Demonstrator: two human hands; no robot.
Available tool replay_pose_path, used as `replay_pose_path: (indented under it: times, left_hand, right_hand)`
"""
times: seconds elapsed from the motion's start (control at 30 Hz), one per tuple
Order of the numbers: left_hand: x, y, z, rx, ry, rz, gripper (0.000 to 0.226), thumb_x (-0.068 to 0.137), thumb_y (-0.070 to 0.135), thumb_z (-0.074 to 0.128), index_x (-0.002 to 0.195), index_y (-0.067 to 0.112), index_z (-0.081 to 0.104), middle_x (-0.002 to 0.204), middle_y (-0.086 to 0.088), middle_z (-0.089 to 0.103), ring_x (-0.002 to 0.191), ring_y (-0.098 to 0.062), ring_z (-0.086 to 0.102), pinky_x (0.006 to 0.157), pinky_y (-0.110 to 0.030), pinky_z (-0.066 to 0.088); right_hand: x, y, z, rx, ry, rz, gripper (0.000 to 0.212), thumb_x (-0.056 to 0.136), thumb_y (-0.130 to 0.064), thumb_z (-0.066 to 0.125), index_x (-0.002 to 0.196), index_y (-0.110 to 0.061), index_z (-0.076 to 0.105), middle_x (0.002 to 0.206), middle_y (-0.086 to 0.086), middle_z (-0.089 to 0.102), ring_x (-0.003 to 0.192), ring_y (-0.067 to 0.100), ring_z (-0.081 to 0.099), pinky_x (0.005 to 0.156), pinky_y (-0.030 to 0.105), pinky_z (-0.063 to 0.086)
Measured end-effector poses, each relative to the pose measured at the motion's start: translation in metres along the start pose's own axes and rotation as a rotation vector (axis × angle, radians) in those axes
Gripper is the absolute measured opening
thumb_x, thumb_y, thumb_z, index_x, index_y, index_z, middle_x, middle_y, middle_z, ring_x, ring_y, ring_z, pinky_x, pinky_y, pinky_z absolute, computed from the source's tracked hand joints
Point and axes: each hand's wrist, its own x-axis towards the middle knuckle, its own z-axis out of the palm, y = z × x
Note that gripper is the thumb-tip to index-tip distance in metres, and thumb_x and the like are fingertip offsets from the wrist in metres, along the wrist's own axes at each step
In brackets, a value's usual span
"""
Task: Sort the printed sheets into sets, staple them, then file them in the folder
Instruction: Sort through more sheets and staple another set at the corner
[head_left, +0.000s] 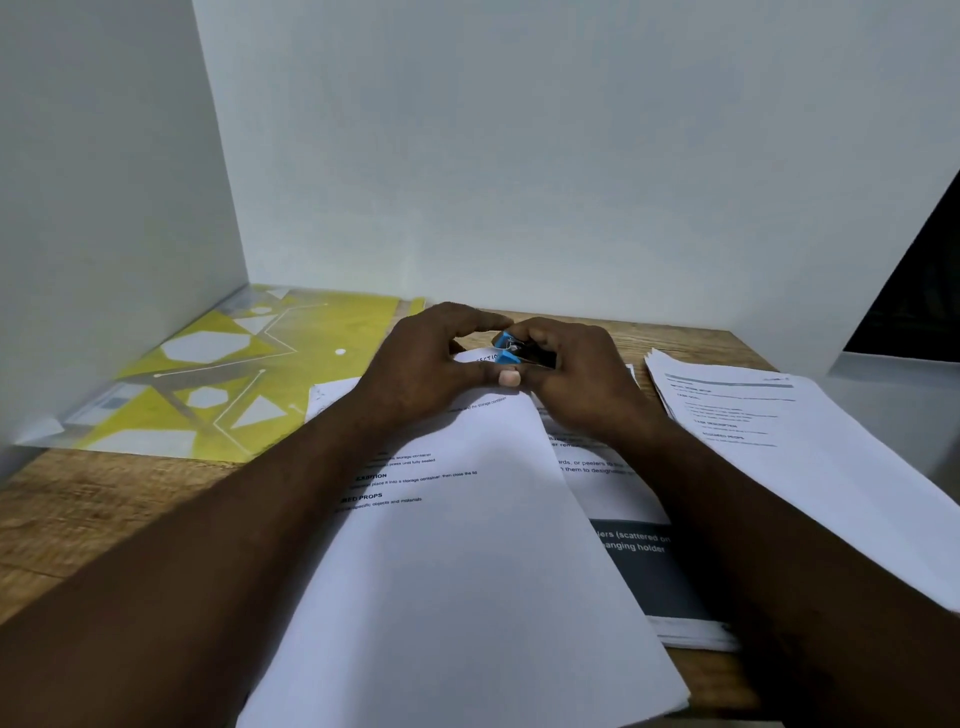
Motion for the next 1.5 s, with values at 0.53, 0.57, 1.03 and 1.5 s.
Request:
replay_pose_path:
  times: [0.53, 0.57, 1.03, 1.5]
  left_hand:
    - [-0.001, 0.003, 0.003, 0.252, -0.038, 0.122, 0.025, 0.090, 0.039, 0.070, 0.107, 0.023, 0.079, 0.098, 0.009, 0.079, 0.098, -0.011, 0.071, 0.088, -0.034, 0.050]
    - [-0.001, 0.003, 0.005, 0.256, -0.040, 0.120, 0.024, 0.090, 0.039, 0.069, 0.105, 0.023, 0.079, 0.095, 0.008, 0.079, 0.096, -0.013, 0.071, 0.087, -0.038, 0.050]
    - [-0.004, 0.008, 0.007, 0.145, -0.003, 0.143, 0.013, 0.098, 0.024, 0.072, 0.108, 0.020, 0.080, 0.099, 0.011, 0.080, 0.101, -0.008, 0.073, 0.093, -0.031, 0.052]
    - [0.001, -0.003, -0.004, 0.106, -0.005, -0.010, 0.007, 0.089, 0.028, 0.080, 0.083, 0.024, 0.080, 0.076, 0.009, 0.075, 0.073, -0.001, 0.063, 0.075, -0.030, 0.048]
  right_hand:
    - [0.002, 0.011, 0.012, -0.069, 0.089, -0.048, 0.025, 0.082, -0.037, 0.079, 0.105, -0.027, 0.077, 0.088, -0.009, 0.077, 0.084, 0.012, 0.072, 0.077, 0.040, 0.059]
    - [0.001, 0.011, 0.012, -0.074, 0.093, -0.052, 0.023, 0.082, -0.036, 0.079, 0.103, -0.026, 0.077, 0.086, -0.008, 0.076, 0.082, 0.012, 0.071, 0.075, 0.040, 0.059]
    - [-0.009, 0.005, 0.017, 0.006, 0.175, -0.051, 0.026, 0.086, -0.036, 0.074, 0.110, -0.026, 0.077, 0.086, -0.007, 0.076, 0.079, 0.013, 0.071, 0.072, 0.040, 0.058]
    - [-0.010, 0.010, 0.004, -0.009, 0.001, 0.036, 0.022, 0.092, -0.037, 0.074, 0.111, -0.034, 0.064, 0.095, -0.010, 0.071, 0.089, 0.016, 0.065, 0.081, 0.041, 0.056]
